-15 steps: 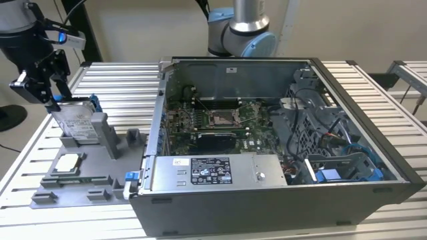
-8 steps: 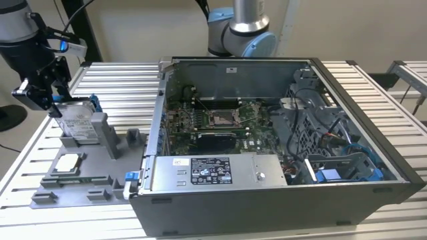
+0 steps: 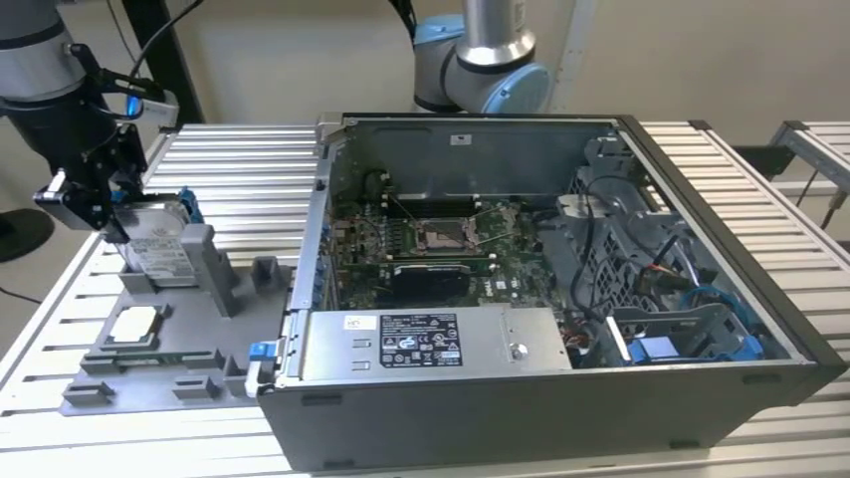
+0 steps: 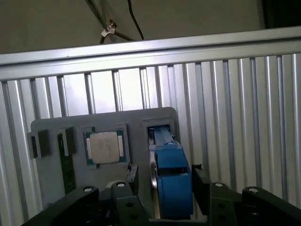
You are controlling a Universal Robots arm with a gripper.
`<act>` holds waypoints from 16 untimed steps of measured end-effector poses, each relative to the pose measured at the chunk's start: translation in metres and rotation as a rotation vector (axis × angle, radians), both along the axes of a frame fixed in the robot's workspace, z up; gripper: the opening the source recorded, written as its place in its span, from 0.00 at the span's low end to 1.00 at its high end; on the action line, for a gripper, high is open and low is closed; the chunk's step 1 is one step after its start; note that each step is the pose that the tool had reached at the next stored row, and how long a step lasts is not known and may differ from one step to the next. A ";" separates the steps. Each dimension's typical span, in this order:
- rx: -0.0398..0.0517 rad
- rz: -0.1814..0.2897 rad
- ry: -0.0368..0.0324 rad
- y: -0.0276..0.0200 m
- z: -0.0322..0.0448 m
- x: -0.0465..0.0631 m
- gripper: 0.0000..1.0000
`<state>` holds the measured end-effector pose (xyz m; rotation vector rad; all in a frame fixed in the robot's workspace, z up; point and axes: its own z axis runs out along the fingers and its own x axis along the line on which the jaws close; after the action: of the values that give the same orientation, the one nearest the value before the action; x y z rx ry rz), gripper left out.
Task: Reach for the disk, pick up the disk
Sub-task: 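Pick up the disk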
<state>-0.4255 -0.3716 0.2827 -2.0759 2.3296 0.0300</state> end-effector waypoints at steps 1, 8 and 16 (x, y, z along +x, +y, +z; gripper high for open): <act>0.0000 0.000 0.0000 0.0000 -0.0018 0.000 1.00; 0.0000 0.001 0.0001 0.0000 -0.0145 0.000 1.00; 0.0017 0.002 0.0006 0.0000 -0.0229 0.000 1.00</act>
<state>-0.4255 -0.3716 0.2598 -2.0772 2.3274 0.0326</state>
